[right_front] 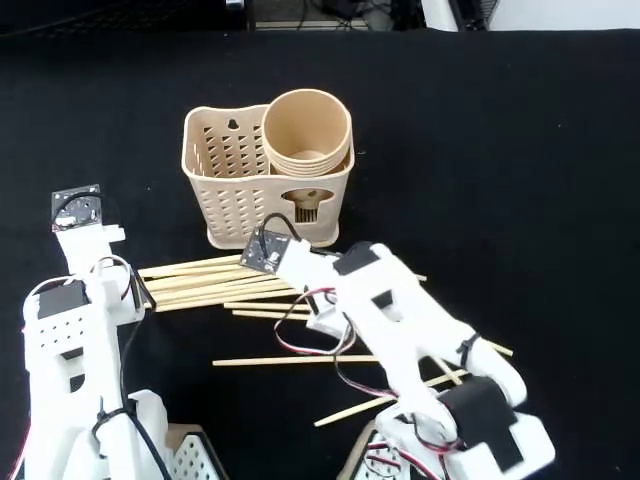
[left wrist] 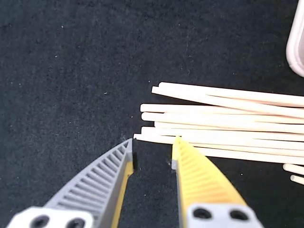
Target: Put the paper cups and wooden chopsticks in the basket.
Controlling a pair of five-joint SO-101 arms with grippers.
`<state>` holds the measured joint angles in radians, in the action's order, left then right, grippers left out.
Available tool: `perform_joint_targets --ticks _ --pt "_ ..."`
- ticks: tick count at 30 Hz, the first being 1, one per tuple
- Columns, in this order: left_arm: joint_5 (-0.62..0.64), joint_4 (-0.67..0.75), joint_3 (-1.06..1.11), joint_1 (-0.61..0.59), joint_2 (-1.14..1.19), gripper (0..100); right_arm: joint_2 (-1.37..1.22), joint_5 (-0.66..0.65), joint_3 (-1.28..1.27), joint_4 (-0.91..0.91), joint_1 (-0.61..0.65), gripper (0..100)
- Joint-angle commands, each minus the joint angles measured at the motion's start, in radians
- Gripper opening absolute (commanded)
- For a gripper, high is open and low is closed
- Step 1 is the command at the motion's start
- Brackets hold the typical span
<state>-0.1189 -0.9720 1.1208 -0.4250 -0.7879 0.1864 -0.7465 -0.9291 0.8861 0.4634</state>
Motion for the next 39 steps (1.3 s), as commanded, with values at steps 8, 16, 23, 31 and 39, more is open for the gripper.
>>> perform_joint_targets --ticks 8,16,23,31,39 --pt "0.012 0.017 -0.031 -0.007 -0.02 15 -0.005 0.009 0.035 0.029 0.012 8.7" --pt "0.012 0.017 -0.031 -0.007 -0.02 15 0.094 0.011 0.031 0.11 0.012 6.4" --pt "0.012 0.018 -0.031 -0.007 -0.02 15 0.179 0.009 -0.002 0.169 0.017 15.1" --pt "0.012 0.038 -0.025 -0.007 -0.014 15 0.171 0.009 -0.107 0.029 0.028 21.3" --pt "0.012 0.037 -0.025 -0.007 -0.017 15 0.024 0.009 -0.042 -0.025 0.029 18.7"
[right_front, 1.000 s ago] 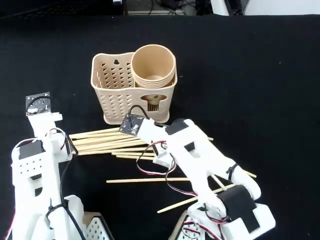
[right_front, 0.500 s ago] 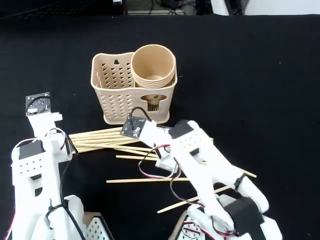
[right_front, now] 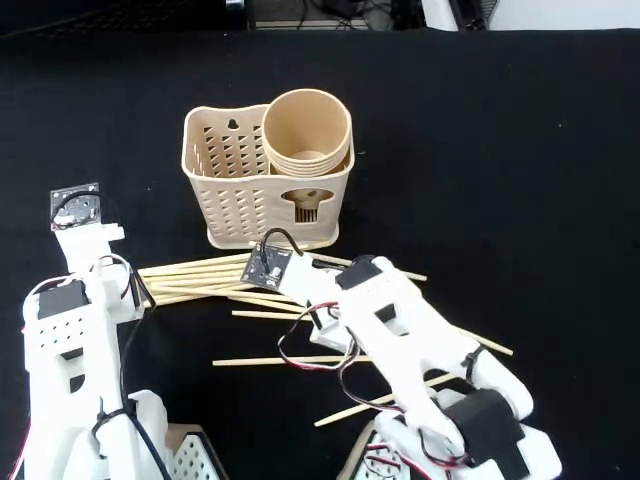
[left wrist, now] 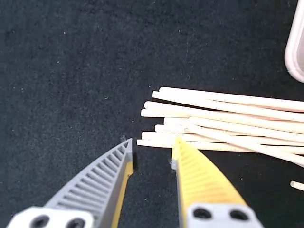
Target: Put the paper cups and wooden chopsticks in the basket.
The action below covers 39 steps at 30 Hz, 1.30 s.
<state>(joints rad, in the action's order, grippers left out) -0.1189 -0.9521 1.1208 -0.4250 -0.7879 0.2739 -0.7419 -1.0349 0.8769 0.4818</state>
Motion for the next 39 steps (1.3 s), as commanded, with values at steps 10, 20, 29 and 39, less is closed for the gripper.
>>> perform_joint_targets --ticks 10,20,29,39 --pt "0.011 0.018 -0.025 -0.007 -0.017 15 -0.064 0.008 0.097 0.034 0.008 1.2" --pt "0.011 0.018 -0.025 -0.007 -0.017 15 0.282 0.003 0.061 0.21 0.009 1.2" --pt "0.011 0.018 -0.025 -0.007 -0.017 15 0.605 0.005 0.114 0.358 0.014 1.2" --pt "0.012 0.02 -0.025 -0.007 -0.017 15 0.697 0.244 0.624 0.488 0.14 1.2"
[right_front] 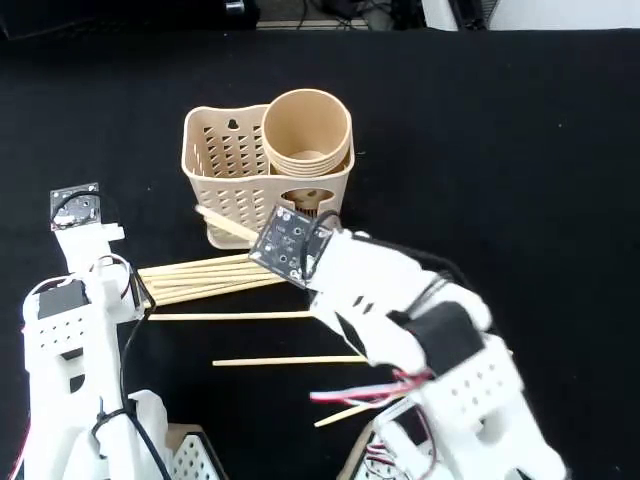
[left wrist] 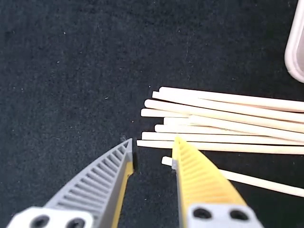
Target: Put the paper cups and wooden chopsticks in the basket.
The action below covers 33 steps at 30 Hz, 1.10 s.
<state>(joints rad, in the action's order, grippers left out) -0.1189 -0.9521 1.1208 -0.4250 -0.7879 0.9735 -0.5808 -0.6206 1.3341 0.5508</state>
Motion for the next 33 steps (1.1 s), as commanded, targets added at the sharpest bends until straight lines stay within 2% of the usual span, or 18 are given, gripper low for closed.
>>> perform_joint_targets --ticks 1,4,8,14,18,21,26,33 --pt "0.012 0.02 -0.025 -0.007 -0.017 15 -0.018 0.126 0.272 0.034 0.1 1.2" --pt "0.012 0.02 -0.024 -0.007 -0.015 15 -0.077 0.255 0.429 -0.034 0.143 1.3" --pt "0.012 0.02 -0.022 -0.007 -0.015 15 -0.189 0.367 0.516 -0.245 0.141 1.3" --pt "0.012 0.02 -0.008 -0.007 -0.02 15 -0.371 0.416 0.519 -0.623 0.141 1.3" --pt "0.012 0.02 -0.013 -0.007 -0.02 15 -0.463 0.43 0.518 -0.789 0.14 1.3" --pt "0.012 0.02 -0.01 -0.007 -0.02 15 -0.53 0.512 0.516 -0.899 0.097 1.3" --pt "0.012 0.02 -0.007 -0.007 -0.02 15 -0.642 0.683 0.518 -0.965 0.02 1.3" --pt "0.011 0.02 -0.007 -0.005 -0.02 15 -0.748 0.707 0.483 -0.971 0.014 1.3"
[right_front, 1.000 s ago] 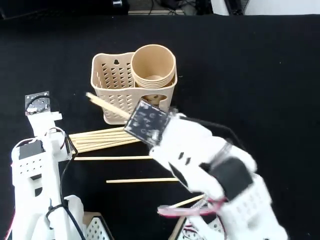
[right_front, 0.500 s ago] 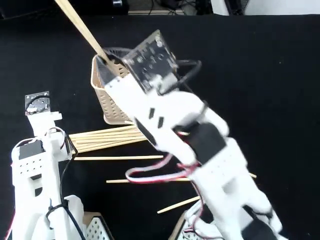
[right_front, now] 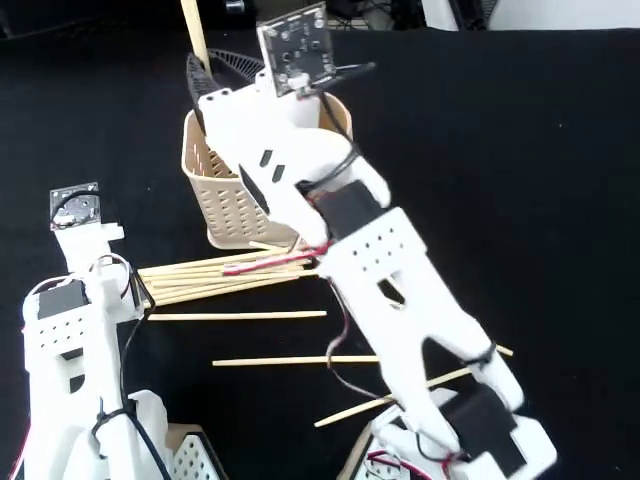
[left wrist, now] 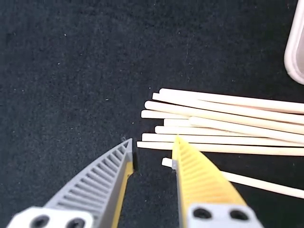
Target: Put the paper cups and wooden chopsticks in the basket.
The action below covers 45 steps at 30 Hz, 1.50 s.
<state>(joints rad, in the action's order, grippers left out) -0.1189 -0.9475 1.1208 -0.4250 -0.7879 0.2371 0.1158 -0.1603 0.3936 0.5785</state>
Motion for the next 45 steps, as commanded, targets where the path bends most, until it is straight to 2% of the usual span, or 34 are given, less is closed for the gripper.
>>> perform_joint_targets --ticks 1,8,11,14,17,22,26,30,37,41,45 --pt "0.011 0.015 -0.007 -0.005 -0.02 15 -0.027 0.011 0.012 -0.031 -0.014 1.3" --pt "0.009 0.015 -0.007 -0.005 -0.02 15 -0.087 0.006 -0.102 -0.092 -0.011 1.3" --pt "0.009 0.015 -0.007 -0.005 -0.02 15 -0.087 -0.048 -0.11 -0.077 0.009 2.1" --pt "0.009 0.015 -0.007 -0.005 -0.02 15 -0.082 -0.103 -0.107 -0.026 0.034 11.8" --pt "0.009 0.015 -0.007 -0.005 -0.02 15 -0.028 -0.101 -0.107 0.026 0.048 21.1" --pt "0.009 0.015 -0.007 -0.005 -0.02 15 0.128 -0.106 -0.107 0.071 0.029 17.6" --pt "0.009 0.015 -0.007 -0.005 -0.02 15 0.335 -0.107 -0.107 0.224 -0.025 11.4" --pt "0.008 0.006 -0.008 0.036 -0.02 15 0.542 -0.107 -0.116 0.384 -0.161 1.2" --pt "-0.011 -0.052 -0.027 0.14 -0.02 15 0.782 -0.107 -0.357 0.606 -0.583 2.1" --pt "-0.091 -0.126 -0.061 0.208 -0.02 15 0.888 -0.117 -0.615 0.631 -0.786 2.5" --pt "-0.158 -0.273 -0.151 0.286 -0.02 15 0.92 -0.207 -0.851 0.569 -0.872 2.5"
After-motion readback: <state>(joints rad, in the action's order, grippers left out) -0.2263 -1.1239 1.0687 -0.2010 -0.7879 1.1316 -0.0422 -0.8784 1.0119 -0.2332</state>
